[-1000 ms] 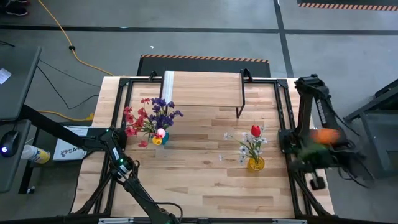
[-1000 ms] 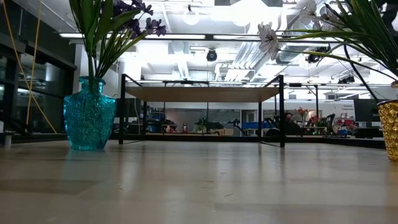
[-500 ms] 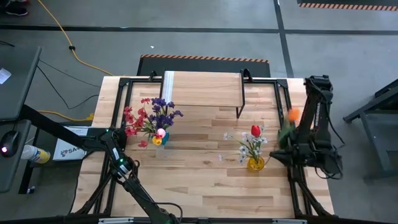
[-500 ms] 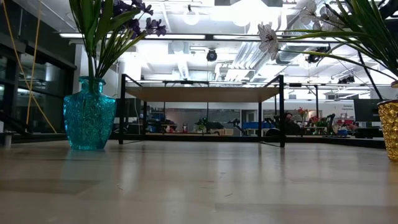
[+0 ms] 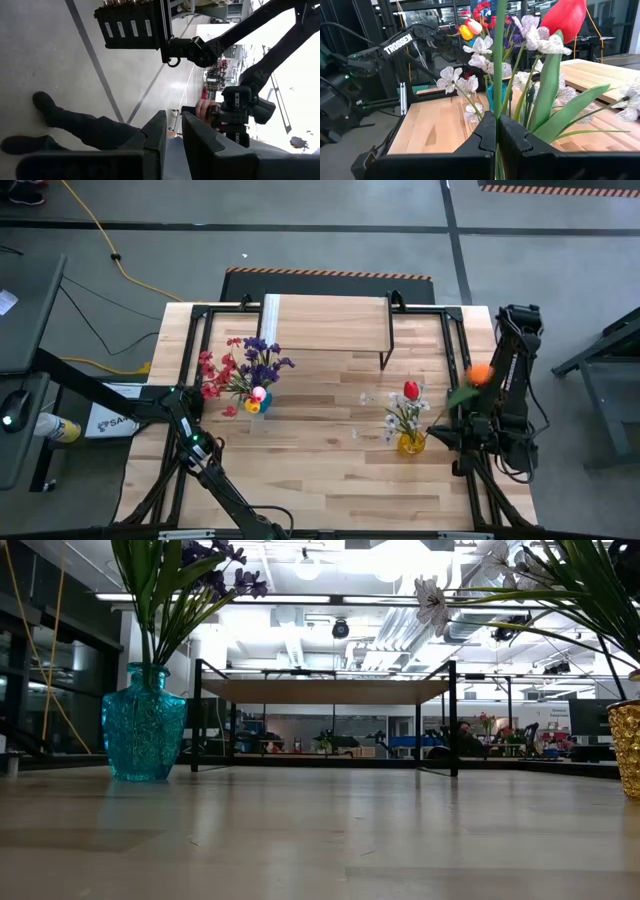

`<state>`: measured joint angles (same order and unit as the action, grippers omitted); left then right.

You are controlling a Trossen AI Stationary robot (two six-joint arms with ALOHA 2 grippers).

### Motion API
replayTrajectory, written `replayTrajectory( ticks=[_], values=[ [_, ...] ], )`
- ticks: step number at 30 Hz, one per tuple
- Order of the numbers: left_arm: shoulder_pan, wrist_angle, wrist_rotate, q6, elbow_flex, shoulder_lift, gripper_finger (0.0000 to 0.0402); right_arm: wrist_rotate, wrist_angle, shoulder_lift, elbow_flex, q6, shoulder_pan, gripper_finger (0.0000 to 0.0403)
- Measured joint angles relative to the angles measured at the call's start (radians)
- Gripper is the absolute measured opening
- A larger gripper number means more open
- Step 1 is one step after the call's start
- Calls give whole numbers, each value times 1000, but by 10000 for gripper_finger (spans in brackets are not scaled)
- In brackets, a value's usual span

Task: Pick and place flowers into a vace then onto a shelf
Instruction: Put the orange flower into the yellow vase

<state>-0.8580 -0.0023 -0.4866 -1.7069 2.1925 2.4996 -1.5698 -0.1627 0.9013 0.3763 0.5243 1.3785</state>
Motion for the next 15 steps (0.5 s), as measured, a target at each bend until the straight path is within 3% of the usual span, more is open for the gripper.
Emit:
replayTrajectory(
  ticks=[15],
  values=[
    [0, 0, -1, 0, 0, 0, 95, 29, 11, 41, 0, -5, 0, 0]
  ],
)
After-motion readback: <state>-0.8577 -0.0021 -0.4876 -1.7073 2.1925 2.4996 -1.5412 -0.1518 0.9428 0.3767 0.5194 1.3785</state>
